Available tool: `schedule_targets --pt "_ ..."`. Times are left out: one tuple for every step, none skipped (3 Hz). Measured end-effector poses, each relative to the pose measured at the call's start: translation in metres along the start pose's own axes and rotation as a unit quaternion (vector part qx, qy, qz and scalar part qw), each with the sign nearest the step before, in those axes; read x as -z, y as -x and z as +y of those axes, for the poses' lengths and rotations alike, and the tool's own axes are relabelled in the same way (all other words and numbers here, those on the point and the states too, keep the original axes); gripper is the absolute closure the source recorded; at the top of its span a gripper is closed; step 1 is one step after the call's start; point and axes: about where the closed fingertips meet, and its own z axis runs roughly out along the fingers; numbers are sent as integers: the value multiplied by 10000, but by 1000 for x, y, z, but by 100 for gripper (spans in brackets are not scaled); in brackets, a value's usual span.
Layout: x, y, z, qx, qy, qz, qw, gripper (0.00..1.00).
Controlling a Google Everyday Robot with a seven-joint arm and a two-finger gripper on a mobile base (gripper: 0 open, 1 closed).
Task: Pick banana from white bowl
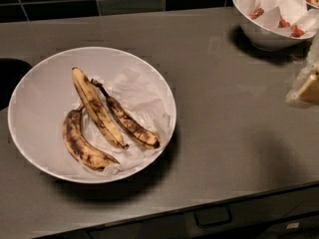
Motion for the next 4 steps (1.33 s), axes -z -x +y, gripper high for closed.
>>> schedule_targets --pt "0 0 0 0 0 0 10000 0" --pt "0 0 0 0 0 0 10000 0" --pt "0 0 0 0 0 0 10000 0" --pt "0 0 0 0 0 0 10000 0"
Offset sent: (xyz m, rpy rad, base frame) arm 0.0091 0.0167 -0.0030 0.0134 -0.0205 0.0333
